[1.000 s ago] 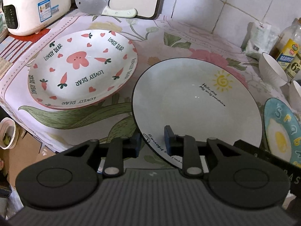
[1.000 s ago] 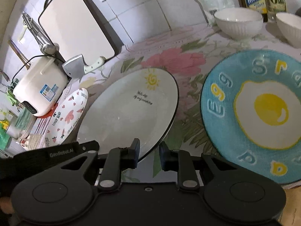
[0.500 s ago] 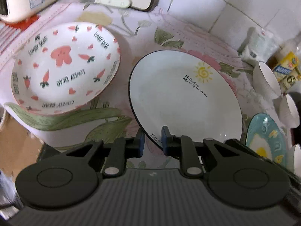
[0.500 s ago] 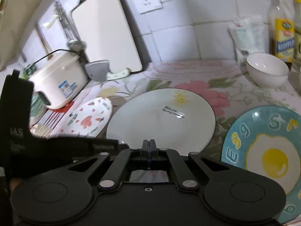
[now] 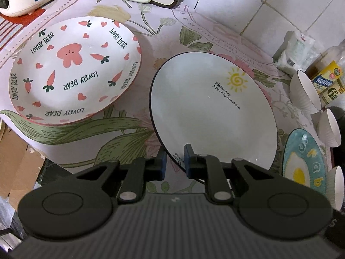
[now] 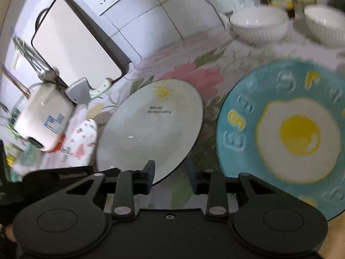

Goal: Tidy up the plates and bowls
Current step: 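Lift the white sun plate with both grippers and carry it toward the bowls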

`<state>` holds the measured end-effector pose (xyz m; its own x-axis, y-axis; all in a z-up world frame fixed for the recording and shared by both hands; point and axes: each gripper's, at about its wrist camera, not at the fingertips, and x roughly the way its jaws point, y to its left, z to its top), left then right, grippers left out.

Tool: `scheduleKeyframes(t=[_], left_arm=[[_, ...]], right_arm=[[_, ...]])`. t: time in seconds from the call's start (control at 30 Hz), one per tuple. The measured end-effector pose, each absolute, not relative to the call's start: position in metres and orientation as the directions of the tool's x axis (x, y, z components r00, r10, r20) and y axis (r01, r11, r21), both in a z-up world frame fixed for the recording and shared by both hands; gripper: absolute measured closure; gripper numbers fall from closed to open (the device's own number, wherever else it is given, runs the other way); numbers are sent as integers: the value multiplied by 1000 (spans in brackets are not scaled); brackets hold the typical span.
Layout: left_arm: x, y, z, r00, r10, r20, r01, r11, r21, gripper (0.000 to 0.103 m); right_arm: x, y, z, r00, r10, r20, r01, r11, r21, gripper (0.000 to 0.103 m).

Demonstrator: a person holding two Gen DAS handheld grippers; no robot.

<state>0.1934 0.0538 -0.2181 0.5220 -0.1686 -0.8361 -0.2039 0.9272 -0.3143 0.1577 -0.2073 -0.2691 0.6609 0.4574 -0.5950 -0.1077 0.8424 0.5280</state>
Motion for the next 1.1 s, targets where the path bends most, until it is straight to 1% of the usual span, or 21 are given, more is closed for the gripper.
scheduleKeyframes(t=[0.13, 0.2, 0.23, 0.27, 0.33, 0.37, 0.4, 0.43, 0.47, 0.57, 0.6, 0.67, 0.8, 1.1], left_arm=[[193, 53, -218, 520, -172, -837, -208, 925, -319, 89], [193, 53, -218, 518, -176, -837, -212, 922, -324, 89], [193, 54, -218, 521, -176, -835, -214, 920, -328, 88], [193, 54, -217, 525, -177, -832, -213, 920, -329, 89], [194, 54, -216, 528, -171, -832, -211, 923, -323, 89], [193, 55, -216, 530, -169, -831, -209, 924, -321, 89], [193, 54, -216, 533, -168, -829, -208, 924, -320, 89], [192, 54, -215, 536, -166, -828, -206, 925, -318, 89], [192, 54, -215, 538, -163, -827, -203, 927, -315, 89], [191, 52, -216, 532, -167, -830, -198, 929, -313, 88], [190, 51, -215, 533, -167, -830, -194, 930, -312, 88], [187, 48, -213, 536, -165, -828, -188, 933, -307, 88], [180, 51, -207, 543, -180, -820, -187, 926, -327, 87], [194, 44, -166, 600, -169, -782, -133, 943, -305, 87]], right_arm=[[161, -199, -278, 653, 463, -599, -95, 835, 542, 64], [168, -196, -283, 657, 460, -597, -76, 828, 555, 58], [171, -193, -285, 664, 448, -598, -77, 837, 541, 62], [172, -185, -285, 677, 416, -607, -101, 869, 484, 64], [172, -168, -285, 694, 368, -618, -134, 910, 391, 57], [169, -162, -287, 712, 366, -599, -156, 914, 373, 48], [169, -160, -287, 722, 361, -591, -158, 917, 367, 46], [168, -160, -288, 730, 351, -587, -152, 920, 361, 47], [167, -160, -288, 740, 327, -588, -140, 930, 340, 58], [172, -177, -288, 732, 354, -583, -110, 905, 411, 71], [173, -181, -288, 731, 360, -579, -110, 900, 421, 72], [167, -182, -284, 748, 359, -558, -135, 905, 403, 72], [162, -185, -275, 754, 386, -532, -159, 892, 423, 72], [170, -193, -241, 771, 412, -485, -182, 873, 452, 72]])
